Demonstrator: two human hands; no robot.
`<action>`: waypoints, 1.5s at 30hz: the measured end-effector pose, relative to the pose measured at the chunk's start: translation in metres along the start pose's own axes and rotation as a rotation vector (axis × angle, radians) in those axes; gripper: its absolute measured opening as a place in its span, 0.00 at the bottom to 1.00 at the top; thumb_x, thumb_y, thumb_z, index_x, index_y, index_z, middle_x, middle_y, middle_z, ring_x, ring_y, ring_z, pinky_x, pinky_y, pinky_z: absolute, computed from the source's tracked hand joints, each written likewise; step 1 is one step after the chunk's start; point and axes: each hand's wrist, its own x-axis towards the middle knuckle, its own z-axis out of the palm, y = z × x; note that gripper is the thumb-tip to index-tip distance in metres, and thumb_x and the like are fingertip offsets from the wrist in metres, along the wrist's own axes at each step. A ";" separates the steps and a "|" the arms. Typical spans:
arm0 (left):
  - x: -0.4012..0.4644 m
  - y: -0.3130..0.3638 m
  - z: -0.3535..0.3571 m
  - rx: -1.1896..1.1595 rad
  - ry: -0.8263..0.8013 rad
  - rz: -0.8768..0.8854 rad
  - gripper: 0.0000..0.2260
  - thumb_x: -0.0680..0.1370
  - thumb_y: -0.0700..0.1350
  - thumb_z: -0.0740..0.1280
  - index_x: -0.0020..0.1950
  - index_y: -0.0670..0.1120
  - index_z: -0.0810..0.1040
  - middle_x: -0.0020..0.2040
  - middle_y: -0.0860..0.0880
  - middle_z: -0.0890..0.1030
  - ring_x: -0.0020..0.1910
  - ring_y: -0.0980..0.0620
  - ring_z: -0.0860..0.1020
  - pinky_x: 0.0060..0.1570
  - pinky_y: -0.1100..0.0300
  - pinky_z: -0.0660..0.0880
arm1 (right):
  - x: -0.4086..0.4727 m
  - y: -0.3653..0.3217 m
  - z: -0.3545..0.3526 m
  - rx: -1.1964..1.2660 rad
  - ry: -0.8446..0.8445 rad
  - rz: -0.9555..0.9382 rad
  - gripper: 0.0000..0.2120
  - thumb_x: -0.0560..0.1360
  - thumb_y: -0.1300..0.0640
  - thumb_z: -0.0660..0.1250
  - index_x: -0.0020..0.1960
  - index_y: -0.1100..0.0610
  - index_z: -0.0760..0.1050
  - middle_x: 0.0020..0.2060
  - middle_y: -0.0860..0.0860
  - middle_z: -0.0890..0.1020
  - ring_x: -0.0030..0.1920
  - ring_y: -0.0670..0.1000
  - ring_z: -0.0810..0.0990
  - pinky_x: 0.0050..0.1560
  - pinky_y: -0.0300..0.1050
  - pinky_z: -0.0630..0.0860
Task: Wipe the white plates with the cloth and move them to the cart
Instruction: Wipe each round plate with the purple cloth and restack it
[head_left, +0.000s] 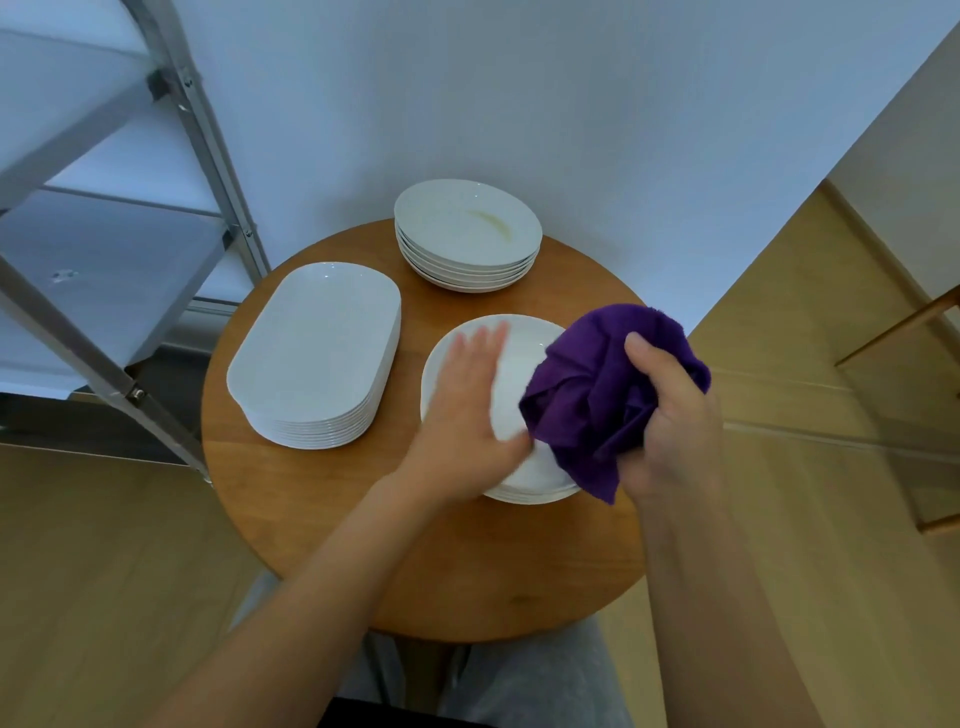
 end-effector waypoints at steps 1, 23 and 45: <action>0.000 0.011 0.000 -0.152 -0.115 0.030 0.39 0.71 0.50 0.73 0.74 0.58 0.53 0.74 0.56 0.62 0.74 0.56 0.58 0.69 0.60 0.59 | 0.001 -0.003 0.003 0.062 -0.037 0.032 0.23 0.61 0.55 0.74 0.55 0.58 0.77 0.43 0.52 0.85 0.45 0.54 0.85 0.40 0.49 0.81; 0.084 0.029 -0.045 -0.744 -0.439 -0.435 0.17 0.76 0.58 0.62 0.59 0.52 0.78 0.57 0.53 0.82 0.54 0.53 0.81 0.50 0.58 0.79 | 0.072 0.033 0.018 -0.089 0.035 0.046 0.17 0.66 0.57 0.74 0.54 0.53 0.77 0.43 0.53 0.84 0.40 0.52 0.82 0.37 0.44 0.79; 0.225 -0.084 -0.071 -0.341 0.234 -0.775 0.08 0.76 0.40 0.63 0.51 0.37 0.73 0.31 0.42 0.80 0.27 0.50 0.77 0.19 0.66 0.71 | 0.116 0.057 0.016 -0.081 0.083 0.150 0.23 0.55 0.51 0.75 0.50 0.49 0.78 0.43 0.52 0.84 0.43 0.55 0.81 0.39 0.47 0.80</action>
